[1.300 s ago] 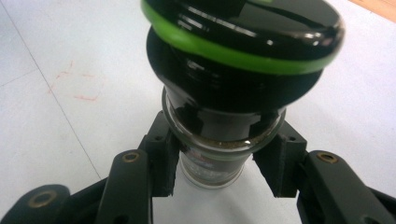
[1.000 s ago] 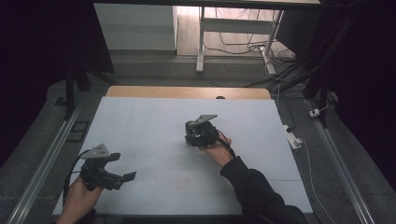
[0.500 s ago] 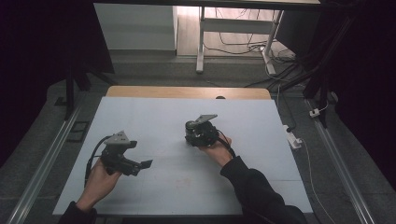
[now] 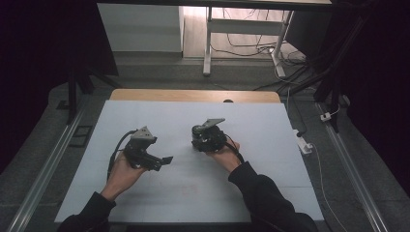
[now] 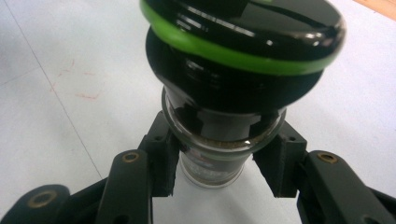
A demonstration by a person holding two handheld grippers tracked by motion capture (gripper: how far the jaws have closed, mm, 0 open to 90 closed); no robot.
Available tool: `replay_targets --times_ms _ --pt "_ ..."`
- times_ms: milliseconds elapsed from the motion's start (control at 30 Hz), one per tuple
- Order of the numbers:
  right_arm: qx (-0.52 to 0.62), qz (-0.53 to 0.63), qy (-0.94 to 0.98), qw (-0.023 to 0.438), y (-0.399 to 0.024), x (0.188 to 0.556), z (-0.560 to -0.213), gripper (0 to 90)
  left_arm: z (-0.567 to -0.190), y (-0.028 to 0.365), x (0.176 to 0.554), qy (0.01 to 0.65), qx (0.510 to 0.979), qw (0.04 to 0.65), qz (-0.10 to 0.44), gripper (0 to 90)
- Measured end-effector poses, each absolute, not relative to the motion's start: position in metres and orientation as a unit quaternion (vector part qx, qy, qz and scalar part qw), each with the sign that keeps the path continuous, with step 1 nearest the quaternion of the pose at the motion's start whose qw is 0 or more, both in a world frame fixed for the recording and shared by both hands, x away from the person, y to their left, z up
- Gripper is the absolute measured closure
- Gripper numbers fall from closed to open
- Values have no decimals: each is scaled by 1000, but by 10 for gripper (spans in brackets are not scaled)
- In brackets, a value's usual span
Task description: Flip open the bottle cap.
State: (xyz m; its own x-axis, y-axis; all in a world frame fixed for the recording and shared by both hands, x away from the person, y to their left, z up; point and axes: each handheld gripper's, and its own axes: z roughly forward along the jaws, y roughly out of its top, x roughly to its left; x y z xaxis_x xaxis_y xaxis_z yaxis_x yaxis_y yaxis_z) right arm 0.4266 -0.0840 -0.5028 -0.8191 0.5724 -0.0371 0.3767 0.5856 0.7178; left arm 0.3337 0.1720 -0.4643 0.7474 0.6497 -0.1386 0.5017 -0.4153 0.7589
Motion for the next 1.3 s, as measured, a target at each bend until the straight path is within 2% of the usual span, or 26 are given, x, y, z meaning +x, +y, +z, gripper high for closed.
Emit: replay_targets --times_ms 700,900,967,1067,1200,1300 --pt "270 366 881 132 -84 427 -502 522 -470 138 385 324 842 422 86 2" --pt "270 366 881 131 -84 427 -502 522 -472 128 397 319 847 415 93 48" --pt "269 365 881 132 -84 427 -502 522 -473 125 399 313 850 412 97 108" --pt "269 365 881 131 -84 427 -502 522 -474 120 400 296 860 401 104 251" --pt "269 365 882 131 -84 427 -502 522 -473 117 399 283 867 397 105 511" --pt "269 365 881 131 -84 427 -502 522 -472 115 399 275 870 398 94 667"
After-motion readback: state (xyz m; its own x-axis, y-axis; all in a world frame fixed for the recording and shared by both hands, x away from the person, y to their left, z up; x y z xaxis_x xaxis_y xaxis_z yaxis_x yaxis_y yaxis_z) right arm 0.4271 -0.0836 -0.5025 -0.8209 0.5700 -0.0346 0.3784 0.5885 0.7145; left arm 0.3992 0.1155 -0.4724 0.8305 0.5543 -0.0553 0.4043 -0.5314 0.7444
